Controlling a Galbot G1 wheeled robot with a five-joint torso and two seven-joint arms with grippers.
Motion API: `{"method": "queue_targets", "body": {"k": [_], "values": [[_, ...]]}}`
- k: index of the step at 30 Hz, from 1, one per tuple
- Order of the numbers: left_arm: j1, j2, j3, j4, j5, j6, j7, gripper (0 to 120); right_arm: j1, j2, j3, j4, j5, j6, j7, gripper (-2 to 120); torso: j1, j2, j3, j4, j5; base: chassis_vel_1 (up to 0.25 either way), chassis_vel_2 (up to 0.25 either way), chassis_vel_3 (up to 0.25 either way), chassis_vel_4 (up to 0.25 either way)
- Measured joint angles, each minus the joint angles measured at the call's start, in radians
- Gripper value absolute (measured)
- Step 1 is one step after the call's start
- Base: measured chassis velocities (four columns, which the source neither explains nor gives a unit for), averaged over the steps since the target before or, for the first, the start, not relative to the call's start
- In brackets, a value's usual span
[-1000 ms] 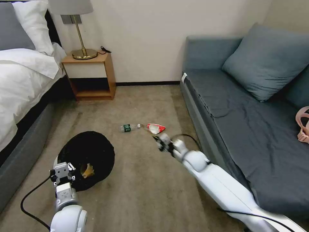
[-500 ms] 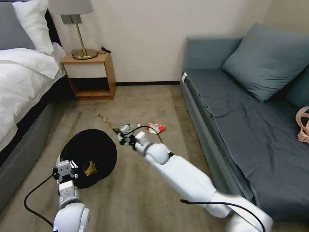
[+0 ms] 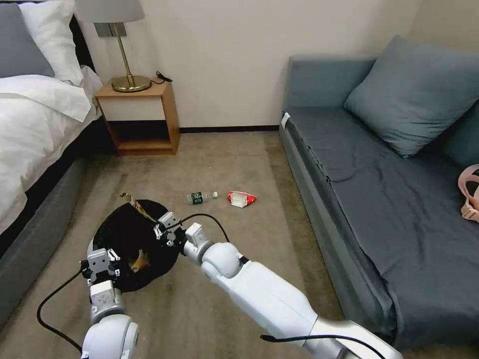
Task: Pick up the trash bin, then pick up the garbage on the floor and place it into the trash bin.
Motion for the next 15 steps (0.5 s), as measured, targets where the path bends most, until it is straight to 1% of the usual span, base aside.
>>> {"method": "queue_targets", "body": {"k": [6, 11, 15], "values": [[0.006, -0.002, 0.004, -0.014, 0.002, 0.003, -0.002, 4, -0.019, 0.024, 0.001, -0.037, -0.044, 0.022, 0.0, 0, 0.0, 0.0, 0.0, 0.0, 0.0, 0.0, 0.0, 0.0, 0.0], [0.013, -0.006, 0.009, -0.024, 0.005, 0.004, -0.003, 4, -0.035, 0.025, 0.001, -0.054, -0.067, 0.031, -0.001, 0, 0.0, 0.0, 0.0, 0.0, 0.0, 0.0, 0.0, 0.0, 0.0], [0.023, -0.016, 0.024, -0.032, 0.013, 0.004, -0.005, 4, -0.043, 0.022, 0.0, -0.065, -0.08, 0.03, 0.01, 0, 0.0, 0.0, 0.0, 0.0, 0.0, 0.0, 0.0, 0.0, 0.0]]}}
